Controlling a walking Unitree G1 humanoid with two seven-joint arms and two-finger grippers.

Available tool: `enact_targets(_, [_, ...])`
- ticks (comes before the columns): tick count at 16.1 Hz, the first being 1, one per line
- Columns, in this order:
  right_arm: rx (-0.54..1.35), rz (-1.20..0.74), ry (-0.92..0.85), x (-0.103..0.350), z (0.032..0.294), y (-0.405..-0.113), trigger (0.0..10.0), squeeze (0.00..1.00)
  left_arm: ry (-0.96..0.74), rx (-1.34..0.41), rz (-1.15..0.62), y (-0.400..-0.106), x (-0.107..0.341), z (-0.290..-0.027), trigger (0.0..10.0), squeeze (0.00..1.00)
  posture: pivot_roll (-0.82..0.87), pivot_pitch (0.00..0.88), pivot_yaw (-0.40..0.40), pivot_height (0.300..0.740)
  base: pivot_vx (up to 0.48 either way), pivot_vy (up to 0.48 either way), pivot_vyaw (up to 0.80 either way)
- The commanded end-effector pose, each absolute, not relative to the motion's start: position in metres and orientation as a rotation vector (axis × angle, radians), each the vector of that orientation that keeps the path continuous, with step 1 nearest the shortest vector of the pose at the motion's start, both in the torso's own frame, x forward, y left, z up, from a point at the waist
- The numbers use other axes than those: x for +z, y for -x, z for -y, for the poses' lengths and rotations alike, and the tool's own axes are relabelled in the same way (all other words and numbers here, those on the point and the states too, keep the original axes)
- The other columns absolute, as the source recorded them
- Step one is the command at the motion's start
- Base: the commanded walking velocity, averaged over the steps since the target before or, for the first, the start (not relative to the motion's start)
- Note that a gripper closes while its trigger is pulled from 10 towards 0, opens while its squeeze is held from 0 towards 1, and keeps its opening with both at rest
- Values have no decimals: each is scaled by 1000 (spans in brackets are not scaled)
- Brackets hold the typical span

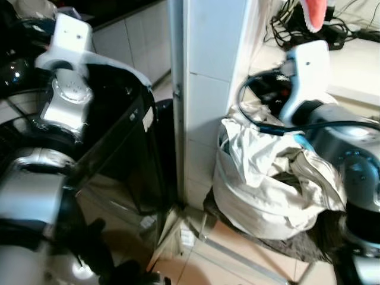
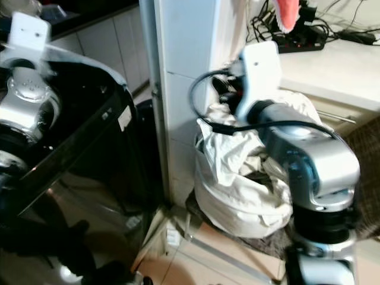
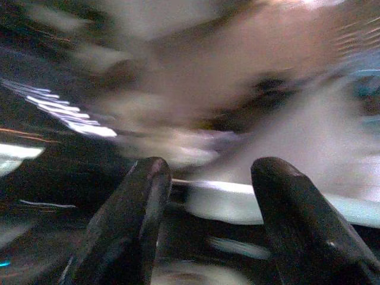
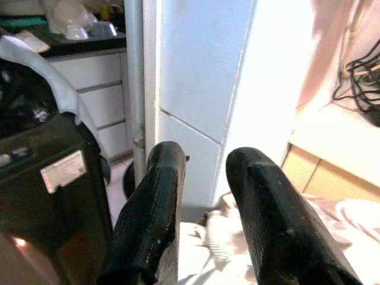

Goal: Clothes washing

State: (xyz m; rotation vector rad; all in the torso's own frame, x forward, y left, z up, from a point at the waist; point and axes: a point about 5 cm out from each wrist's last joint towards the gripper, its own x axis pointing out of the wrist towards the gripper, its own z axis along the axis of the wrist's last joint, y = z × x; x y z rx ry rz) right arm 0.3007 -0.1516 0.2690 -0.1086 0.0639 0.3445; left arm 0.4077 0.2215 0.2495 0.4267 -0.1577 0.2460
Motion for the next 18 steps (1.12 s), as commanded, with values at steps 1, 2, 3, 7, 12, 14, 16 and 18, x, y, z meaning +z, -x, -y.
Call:
enact_targets(1, [333,-88,127,262,159,-301,10000,0,-202,-71,79,-403,215,-189,10000,0,-53,0,42,740,0,0,0])
enact_targets(2, [308,-109,155,257,164,-302,10000,510,-127,-155,86,-397,208,-179,10000,0,-62,0,48,740,0,0,0])
enact_targets(3, [235,-149,185,246,181,-306,10000,1000,-71,-340,100,-375,195,-157,10000,0,-57,0,45,740,0,0,0])
enact_targets(7, [-58,-158,128,233,238,-324,10000,1000,18,-519,32,-323,155,-131,10000,0,-43,0,28,740,0,0,0])
enact_targets(12, [-196,-160,-6,218,288,-357,10000,1000,-103,-513,-34,-308,141,-129,10000,0,-32,0,21,740,0,0,0])
enact_targets(14, [-250,-163,-8,219,302,-366,10000,1000,-141,-542,-33,-307,146,-127,10000,0,-20,0,27,740,0,0,0])
enact_targets(16, [-294,-206,2,212,313,-372,10000,1000,-179,-573,-33,-306,149,-125,10000,0,-7,0,24,740,0,0,0])
enact_targets(18, [-297,-263,-13,199,316,-373,10000,1000,-199,-581,-43,-303,149,-125,10000,0,2,0,26,740,0,0,0])
